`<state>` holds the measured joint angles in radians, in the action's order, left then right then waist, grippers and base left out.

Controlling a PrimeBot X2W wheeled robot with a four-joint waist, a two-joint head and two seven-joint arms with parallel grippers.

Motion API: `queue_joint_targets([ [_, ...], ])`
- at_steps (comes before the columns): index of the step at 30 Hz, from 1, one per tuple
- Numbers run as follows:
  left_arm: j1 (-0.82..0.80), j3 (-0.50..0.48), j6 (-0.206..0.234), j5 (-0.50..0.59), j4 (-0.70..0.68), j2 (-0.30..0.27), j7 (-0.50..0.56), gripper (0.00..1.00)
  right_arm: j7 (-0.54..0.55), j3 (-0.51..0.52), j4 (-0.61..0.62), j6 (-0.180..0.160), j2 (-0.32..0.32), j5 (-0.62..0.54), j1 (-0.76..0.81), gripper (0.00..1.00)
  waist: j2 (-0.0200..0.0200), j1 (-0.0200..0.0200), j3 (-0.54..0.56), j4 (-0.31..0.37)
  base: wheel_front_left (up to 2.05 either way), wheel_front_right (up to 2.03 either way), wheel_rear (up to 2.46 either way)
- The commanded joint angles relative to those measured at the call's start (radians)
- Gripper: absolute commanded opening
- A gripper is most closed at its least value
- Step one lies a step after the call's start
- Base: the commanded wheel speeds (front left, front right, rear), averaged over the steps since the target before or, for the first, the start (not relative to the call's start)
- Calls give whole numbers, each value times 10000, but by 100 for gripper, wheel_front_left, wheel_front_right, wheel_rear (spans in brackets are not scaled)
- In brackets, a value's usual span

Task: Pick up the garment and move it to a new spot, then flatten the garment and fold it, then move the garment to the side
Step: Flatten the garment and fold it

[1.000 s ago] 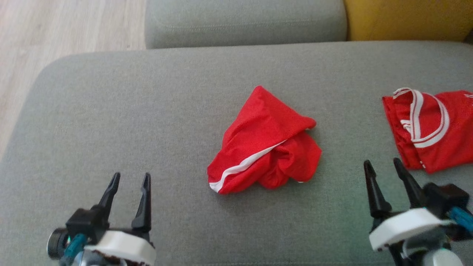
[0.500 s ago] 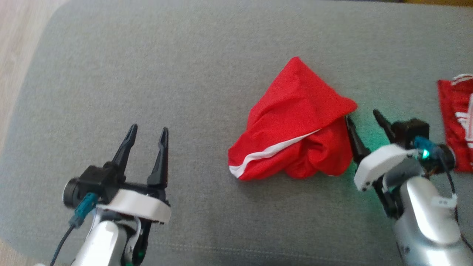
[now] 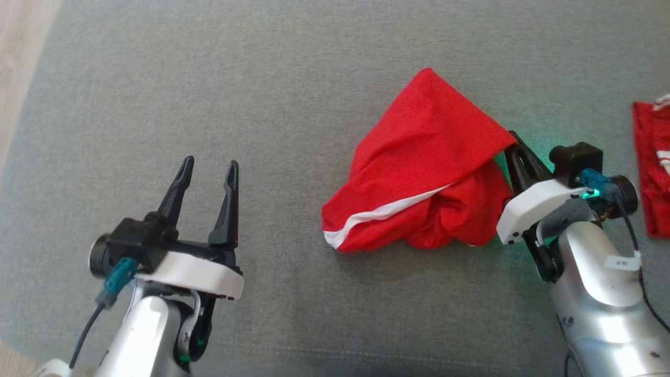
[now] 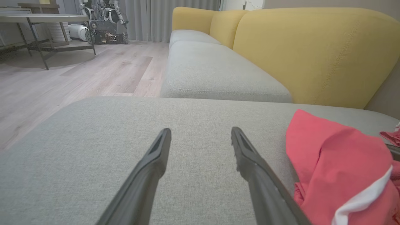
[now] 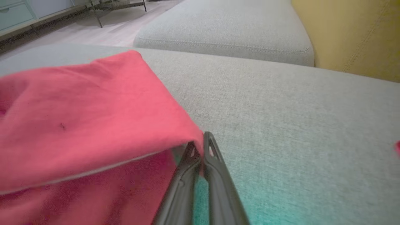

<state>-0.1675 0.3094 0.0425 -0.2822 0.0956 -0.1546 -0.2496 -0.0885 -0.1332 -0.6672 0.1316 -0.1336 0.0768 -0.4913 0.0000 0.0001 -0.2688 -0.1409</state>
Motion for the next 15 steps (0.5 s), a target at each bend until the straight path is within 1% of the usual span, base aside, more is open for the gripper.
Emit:
queue_joint_targets([
  [1, -253, -419, -53, 132, -362, -104, -120, 100, -210, -254, 475, -9, 10, 142, -57, 0, 0, -1, 90, 192, 0, 0, 0],
  [4, -164, -543, -88, 208, -398, -89, -120, 100, -258, -234, 1127, -9, -130, 217, 376, 0, 0, -1, 190, 457, 0, 0, 0],
  [7, -84, -646, -121, 268, -470, -61, -121, 100, 87, 60, 2140, -9, -306, 184, 1105, 0, 0, -1, 223, 723, 0, 0, 0],
  [10, -20, -737, -160, 321, -533, -35, -121, 100, 782, 574, 3436, -9, -439, 66, 2043, 0, 0, -1, 201, 956, 0, 0, 0],
  [15, 43, -908, -210, 398, -626, 1, -121, 100, 2484, 1393, 5861, -9, -407, -122, 3700, 0, 0, -1, 112, 1297, 0, 0, 0],
])
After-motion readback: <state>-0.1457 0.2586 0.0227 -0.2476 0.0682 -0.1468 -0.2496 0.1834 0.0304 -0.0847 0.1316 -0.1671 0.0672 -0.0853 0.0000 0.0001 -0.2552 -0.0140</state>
